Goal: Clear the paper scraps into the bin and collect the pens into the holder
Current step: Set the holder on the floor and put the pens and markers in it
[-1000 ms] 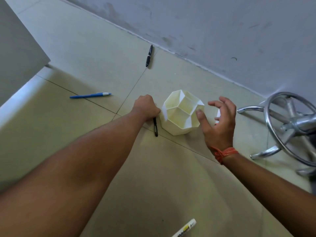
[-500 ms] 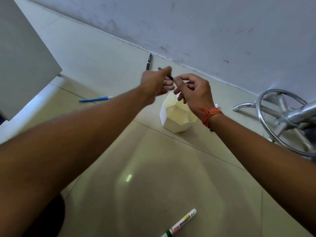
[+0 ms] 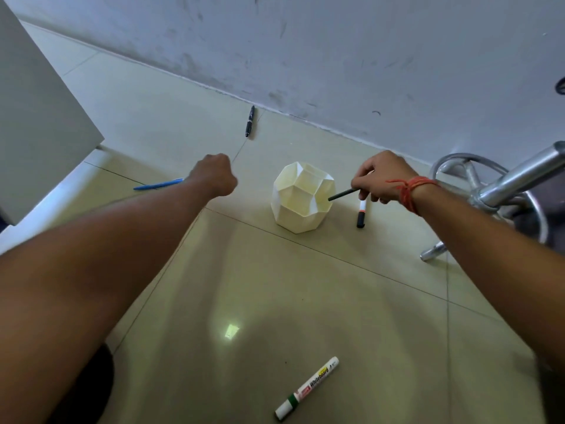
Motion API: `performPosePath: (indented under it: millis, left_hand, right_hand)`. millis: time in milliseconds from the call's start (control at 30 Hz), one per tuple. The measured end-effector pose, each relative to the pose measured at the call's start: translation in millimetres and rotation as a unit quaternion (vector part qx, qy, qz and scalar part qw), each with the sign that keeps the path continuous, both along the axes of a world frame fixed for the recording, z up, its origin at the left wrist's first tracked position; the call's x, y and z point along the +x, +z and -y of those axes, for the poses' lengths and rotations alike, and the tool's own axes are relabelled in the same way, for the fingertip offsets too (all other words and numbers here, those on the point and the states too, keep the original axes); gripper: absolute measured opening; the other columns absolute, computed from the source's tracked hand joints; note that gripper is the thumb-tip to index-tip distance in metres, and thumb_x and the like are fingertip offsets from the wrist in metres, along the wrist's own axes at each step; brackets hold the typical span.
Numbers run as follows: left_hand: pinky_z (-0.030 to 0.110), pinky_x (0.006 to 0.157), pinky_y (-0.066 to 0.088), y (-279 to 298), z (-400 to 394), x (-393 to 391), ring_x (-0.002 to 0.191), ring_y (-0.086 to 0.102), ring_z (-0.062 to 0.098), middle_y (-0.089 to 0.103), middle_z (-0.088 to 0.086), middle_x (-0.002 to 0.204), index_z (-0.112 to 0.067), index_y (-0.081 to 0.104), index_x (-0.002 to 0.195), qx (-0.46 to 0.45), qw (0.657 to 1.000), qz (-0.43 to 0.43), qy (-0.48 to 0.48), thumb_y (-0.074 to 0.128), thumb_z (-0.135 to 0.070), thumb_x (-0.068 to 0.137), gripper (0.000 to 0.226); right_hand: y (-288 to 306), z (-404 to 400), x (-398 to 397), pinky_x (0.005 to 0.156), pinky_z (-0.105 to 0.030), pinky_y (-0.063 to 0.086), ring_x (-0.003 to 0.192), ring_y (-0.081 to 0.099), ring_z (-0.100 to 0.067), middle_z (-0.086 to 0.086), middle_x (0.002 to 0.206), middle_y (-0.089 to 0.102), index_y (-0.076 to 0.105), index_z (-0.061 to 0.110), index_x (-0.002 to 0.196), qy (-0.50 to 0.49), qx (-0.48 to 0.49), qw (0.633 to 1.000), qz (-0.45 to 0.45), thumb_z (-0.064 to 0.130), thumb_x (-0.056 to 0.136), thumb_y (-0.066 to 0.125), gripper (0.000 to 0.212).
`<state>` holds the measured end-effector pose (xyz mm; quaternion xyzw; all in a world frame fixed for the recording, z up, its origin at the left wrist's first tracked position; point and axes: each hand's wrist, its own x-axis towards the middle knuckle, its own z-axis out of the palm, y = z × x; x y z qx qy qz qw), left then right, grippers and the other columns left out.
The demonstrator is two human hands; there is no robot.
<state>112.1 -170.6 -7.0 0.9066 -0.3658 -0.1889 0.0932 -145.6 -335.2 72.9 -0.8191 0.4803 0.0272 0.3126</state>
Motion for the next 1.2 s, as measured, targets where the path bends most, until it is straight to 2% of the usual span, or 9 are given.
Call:
performPosePath:
  millis: [133, 267, 467, 767, 867, 933, 1033, 1100, 1200]
  left_hand:
    - [0.049, 0.095, 0.043, -9, -28, 26, 0.118, 0.049, 0.04, 0.05, 0.02, 0.128, -0.004, 0.051, 0.123, 0.092, 0.993, 0.075, 0.012, 0.05, -0.01, 0.09, 0.034]
    - [0.051, 0.097, 0.042, -23, -49, 49, 0.125, 0.043, 0.04, 0.04, 0.019, 0.136, -0.006, 0.04, 0.134, 0.132, 0.988, 0.059, 0.046, 0.048, -0.011, 0.091, 0.044]
    - [0.054, 0.097, 0.043, -48, -64, 72, 0.129, 0.039, 0.039, 0.033, 0.011, 0.146, -0.021, 0.028, 0.145, 0.148, 0.988, 0.025, 0.035, 0.043, -0.011, 0.089, 0.059]
    - [0.054, 0.1, 0.039, -75, -46, 71, 0.115, 0.052, 0.041, 0.051, 0.018, 0.124, -0.011, 0.049, 0.127, 0.154, 0.978, 0.136, -0.04, 0.043, -0.009, 0.093, 0.035]
    - [0.052, 0.098, 0.041, -78, -41, 70, 0.11, 0.057, 0.043, 0.056, 0.019, 0.119, -0.008, 0.053, 0.121, 0.141, 0.978, 0.147, -0.042, 0.046, -0.011, 0.093, 0.029]
    - [0.051, 0.097, 0.043, -76, -34, 65, 0.112, 0.058, 0.045, 0.058, 0.022, 0.122, -0.008, 0.056, 0.122, 0.057, 0.994, 0.093, 0.011, 0.049, -0.012, 0.093, 0.03]
    - [0.041, 0.094, 0.05, -60, -4, 49, 0.107, 0.064, 0.037, 0.069, 0.016, 0.117, -0.011, 0.061, 0.12, -0.185, 0.978, -0.005, 0.098, 0.057, -0.016, 0.092, 0.029]
    - [0.041, 0.088, 0.057, -37, 20, 31, 0.092, 0.071, 0.031, 0.072, 0.008, 0.102, -0.014, 0.064, 0.111, -0.341, 0.927, -0.076, 0.133, 0.061, -0.021, 0.087, 0.025]
    - [0.041, 0.061, 0.063, -2, 45, -6, 0.077, 0.074, 0.032, 0.067, 0.01, 0.092, -0.012, 0.061, 0.104, -0.495, 0.826, -0.209, 0.171, 0.064, -0.012, 0.084, 0.02]
  right_hand:
    - [-19, -3, 16, 0.05, -0.026, 0.048, 0.053, 0.061, -0.017, -0.008, 0.072, 0.076, 0.072, 0.013, 0.08, 0.02, 0.038, 0.999, -0.009, 0.013, 0.079, 0.061, 0.012]
    - [-34, -2, 21, 0.05, -0.025, 0.045, 0.05, 0.063, -0.019, -0.013, 0.077, 0.076, 0.07, 0.008, 0.091, 0.024, 0.093, 0.995, -0.018, 0.013, 0.086, 0.062, 0.012]
    - [-43, 18, 15, 0.043, -0.022, 0.041, 0.048, 0.062, -0.019, -0.018, 0.081, 0.076, 0.064, 0.009, 0.104, -0.05, 0.202, 0.978, 0.032, 0.056, 0.083, 0.065, 0.051]
    - [-80, 32, 7, 0.04, -0.02, 0.04, 0.045, 0.06, -0.023, -0.014, 0.064, 0.072, 0.066, 0.008, 0.083, -0.146, 0.035, 0.982, 0.113, 0.052, 0.086, 0.061, 0.045]
    - [-107, 41, -11, 0.056, -0.032, 0.057, 0.057, 0.068, -0.028, -0.011, 0.067, 0.073, 0.067, 0.01, 0.077, -0.178, -0.028, 0.982, 0.06, 0.043, 0.081, 0.06, 0.034]
    - [-123, 50, -24, 0.073, -0.044, 0.059, 0.074, 0.07, -0.036, -0.013, 0.073, 0.073, 0.065, 0.01, 0.073, -0.191, -0.062, 0.98, 0.012, 0.047, 0.076, 0.056, 0.037]
    - [-131, 50, -29, 0.082, -0.036, 0.051, 0.098, 0.063, -0.038, -0.017, 0.099, 0.07, 0.066, 0.01, 0.093, -0.183, -0.089, 0.977, -0.068, 0.041, 0.079, 0.065, 0.034]
    - [-138, 47, -31, 0.078, -0.034, 0.047, 0.103, 0.06, -0.039, -0.02, 0.109, 0.065, 0.062, 0.008, 0.106, -0.171, -0.071, 0.975, -0.119, 0.036, 0.078, 0.069, 0.041]
    - [-152, 41, -34, 0.071, -0.031, 0.039, 0.099, 0.06, -0.041, -0.024, 0.107, 0.065, 0.06, 0.006, 0.104, -0.139, -0.068, 0.978, -0.139, 0.029, 0.082, 0.064, 0.032]
